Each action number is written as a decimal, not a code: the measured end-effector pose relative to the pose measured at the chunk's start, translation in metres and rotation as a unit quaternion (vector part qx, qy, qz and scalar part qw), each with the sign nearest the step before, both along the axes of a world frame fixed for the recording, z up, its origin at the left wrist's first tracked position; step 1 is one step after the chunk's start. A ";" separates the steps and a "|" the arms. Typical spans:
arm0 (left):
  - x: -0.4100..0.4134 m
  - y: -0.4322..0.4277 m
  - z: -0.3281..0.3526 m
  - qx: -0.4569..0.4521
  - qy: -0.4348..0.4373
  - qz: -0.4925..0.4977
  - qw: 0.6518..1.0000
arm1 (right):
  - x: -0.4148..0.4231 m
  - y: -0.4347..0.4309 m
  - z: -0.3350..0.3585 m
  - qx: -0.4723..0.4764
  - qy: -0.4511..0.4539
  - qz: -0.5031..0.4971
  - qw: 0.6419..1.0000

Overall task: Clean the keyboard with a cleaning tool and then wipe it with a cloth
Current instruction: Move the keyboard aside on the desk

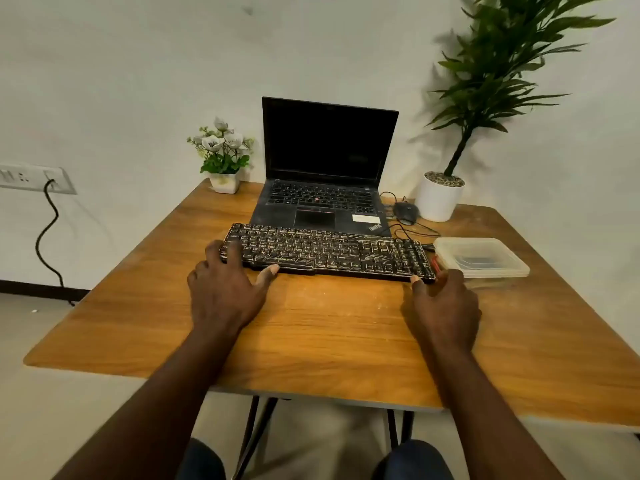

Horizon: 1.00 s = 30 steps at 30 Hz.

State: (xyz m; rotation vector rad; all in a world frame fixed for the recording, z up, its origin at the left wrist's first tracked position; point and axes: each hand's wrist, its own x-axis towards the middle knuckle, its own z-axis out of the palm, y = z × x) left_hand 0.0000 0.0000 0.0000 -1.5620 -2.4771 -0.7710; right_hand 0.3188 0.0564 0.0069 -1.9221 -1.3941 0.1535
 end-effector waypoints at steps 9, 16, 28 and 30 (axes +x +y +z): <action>0.001 0.007 -0.007 -0.043 0.035 -0.014 0.998 | -0.004 0.005 -0.005 -0.010 -0.058 0.059 0.997; 0.002 0.007 -0.007 -0.048 0.036 -0.026 0.998 | -0.007 0.003 0.000 -0.024 -0.080 0.060 0.995; 0.024 -0.016 -0.004 -0.073 0.033 -0.043 0.996 | -0.011 -0.014 -0.001 -0.050 -0.096 0.068 0.992; 0.031 -0.025 -0.003 -0.081 0.033 -0.033 0.996 | -0.011 -0.020 -0.002 -0.055 -0.103 0.067 0.991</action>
